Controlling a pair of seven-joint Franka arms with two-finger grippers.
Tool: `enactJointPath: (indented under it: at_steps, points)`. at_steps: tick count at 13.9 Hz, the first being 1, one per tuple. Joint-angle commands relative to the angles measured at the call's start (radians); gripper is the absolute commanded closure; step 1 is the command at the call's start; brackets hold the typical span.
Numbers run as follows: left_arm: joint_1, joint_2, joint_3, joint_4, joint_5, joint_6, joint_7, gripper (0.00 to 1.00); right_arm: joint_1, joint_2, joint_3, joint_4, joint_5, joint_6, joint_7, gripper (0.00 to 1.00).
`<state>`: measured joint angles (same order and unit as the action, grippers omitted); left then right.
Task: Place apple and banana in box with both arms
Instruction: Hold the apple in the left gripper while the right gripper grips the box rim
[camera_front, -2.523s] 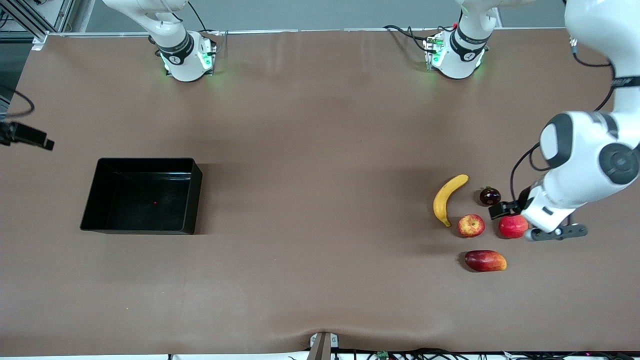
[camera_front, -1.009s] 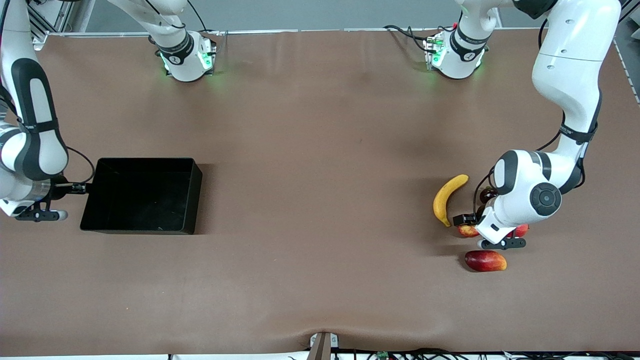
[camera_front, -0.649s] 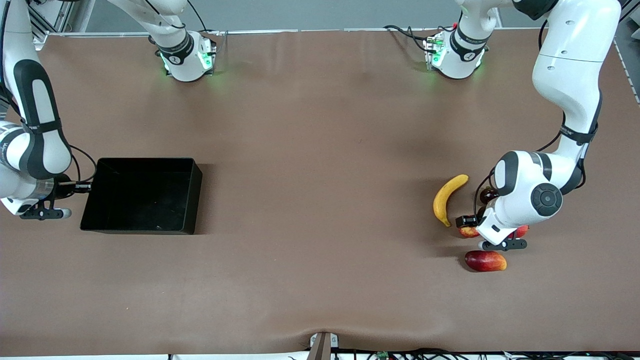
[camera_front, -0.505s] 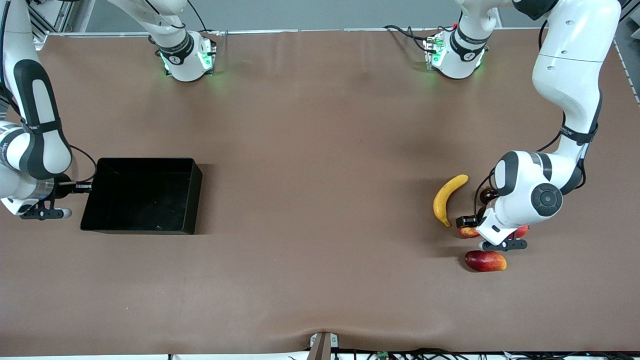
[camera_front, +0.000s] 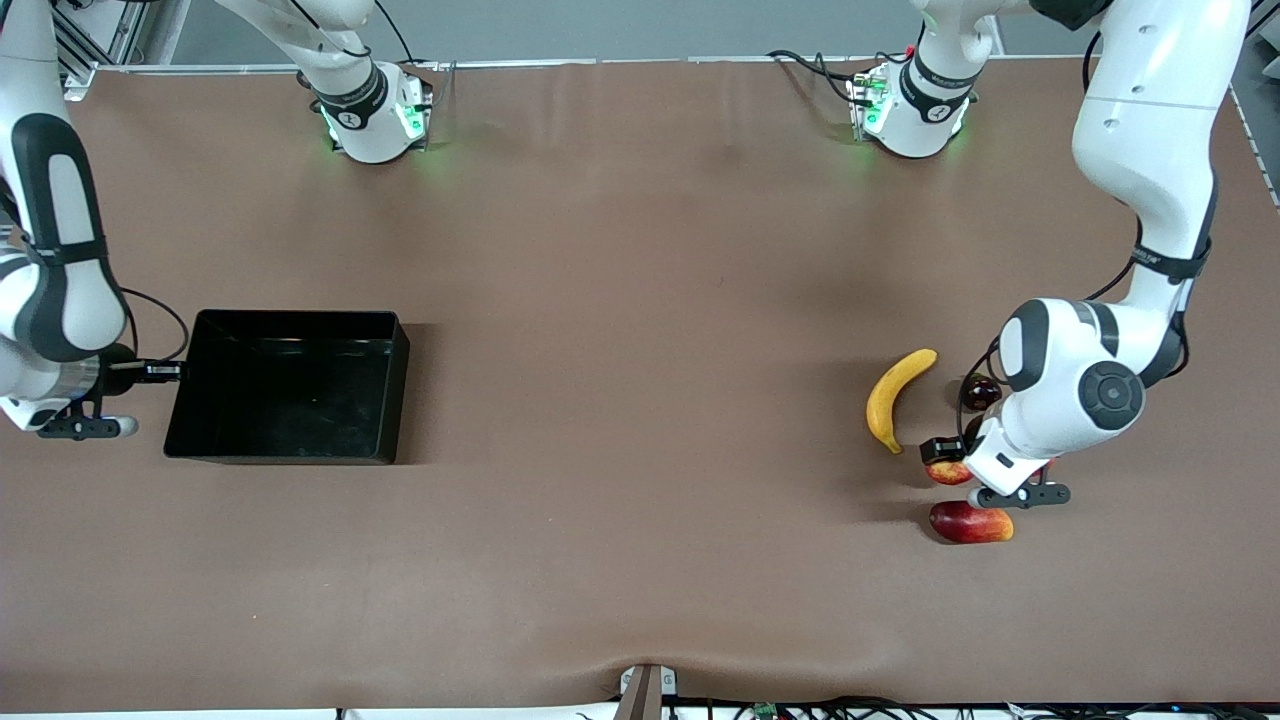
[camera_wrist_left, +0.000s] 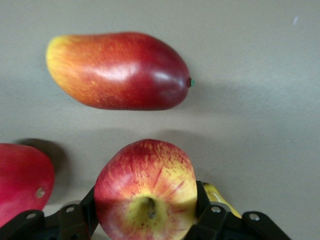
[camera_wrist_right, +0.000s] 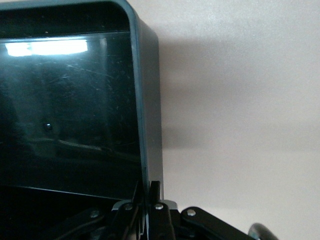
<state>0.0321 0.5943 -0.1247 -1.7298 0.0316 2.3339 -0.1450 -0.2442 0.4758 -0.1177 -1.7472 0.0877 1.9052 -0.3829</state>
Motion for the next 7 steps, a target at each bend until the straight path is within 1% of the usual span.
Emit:
enactJointPath:
  at_steps: [1, 2, 4, 5, 6, 7]
  points:
    - [0.0, -0.067, -0.003, 0.004, -0.01, -0.082, -0.024, 1.0, -0.009, -0.013, 0.012, 0.095, 0.078, -0.148, -0.013, 1.0]
    - [0.003, -0.079, -0.003, 0.013, -0.01, -0.117, -0.044, 1.0, 0.0, -0.013, 0.012, 0.125, 0.098, -0.188, -0.007, 1.0]
    - [0.003, -0.114, -0.003, 0.027, -0.01, -0.172, -0.056, 1.0, 0.035, -0.014, 0.012, 0.179, 0.099, -0.256, 0.03, 1.0]
    - [0.003, -0.129, -0.003, 0.027, -0.01, -0.189, -0.056, 1.0, 0.06, -0.016, 0.015, 0.192, 0.109, -0.308, 0.085, 1.0]
    - [0.005, -0.14, -0.003, 0.03, -0.01, -0.205, -0.056, 1.0, 0.087, -0.02, 0.013, 0.192, 0.147, -0.334, 0.146, 1.0]
    - [0.006, -0.148, -0.003, 0.03, -0.01, -0.211, -0.056, 1.0, 0.121, -0.025, 0.013, 0.19, 0.165, -0.347, 0.189, 1.0]
